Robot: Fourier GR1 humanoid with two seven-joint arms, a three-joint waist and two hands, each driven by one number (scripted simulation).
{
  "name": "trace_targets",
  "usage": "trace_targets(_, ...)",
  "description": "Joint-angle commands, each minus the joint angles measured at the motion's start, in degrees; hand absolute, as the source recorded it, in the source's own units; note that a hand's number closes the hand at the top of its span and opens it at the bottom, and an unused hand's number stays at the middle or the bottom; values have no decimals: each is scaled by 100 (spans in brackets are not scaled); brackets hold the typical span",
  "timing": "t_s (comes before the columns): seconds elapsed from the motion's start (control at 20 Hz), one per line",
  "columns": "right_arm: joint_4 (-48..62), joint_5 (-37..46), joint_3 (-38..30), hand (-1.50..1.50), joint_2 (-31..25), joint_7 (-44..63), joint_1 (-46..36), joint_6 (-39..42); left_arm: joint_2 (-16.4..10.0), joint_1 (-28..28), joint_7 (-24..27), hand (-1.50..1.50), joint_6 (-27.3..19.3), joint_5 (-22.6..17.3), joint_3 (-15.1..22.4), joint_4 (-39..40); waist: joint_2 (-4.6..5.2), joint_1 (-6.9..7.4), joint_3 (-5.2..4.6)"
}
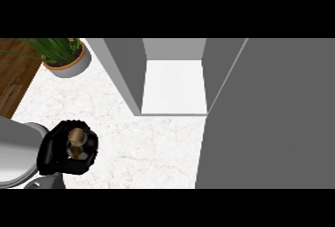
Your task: Pick up the wine, place it into the cabinet and close the cabinet
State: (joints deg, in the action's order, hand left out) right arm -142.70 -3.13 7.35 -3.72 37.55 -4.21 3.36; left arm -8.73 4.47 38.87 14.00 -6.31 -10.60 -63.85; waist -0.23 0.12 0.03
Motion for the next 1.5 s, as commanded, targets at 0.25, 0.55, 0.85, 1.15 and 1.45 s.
trace_targets(0.25,-458,-678,-570,-150,-213,206,-21,160,337,-659,-1203,150,208,-620,380,-2084,10,1,0)
trace_targets(0.55,-711,-364,-222,-150,7,397,70,-28,543,-299,-2679,150,-464,-546,793,-3224,7,-26,-1)
trace_targets(0.85,-552,-442,-275,-150,-34,354,16,99,821,-267,-3853,150,-882,-452,1367,-4327,7,-15,-1)
trace_targets(1.15,-686,-543,-315,-150,2,322,222,155,870,276,-4061,150,-1720,-271,2388,-4284,10,-63,0)
trace_targets(1.45,58,-1063,-975,-150,-80,-322,81,447,872,1111,-4564,150,-2858,-334,2910,-4211,22,-50,3)
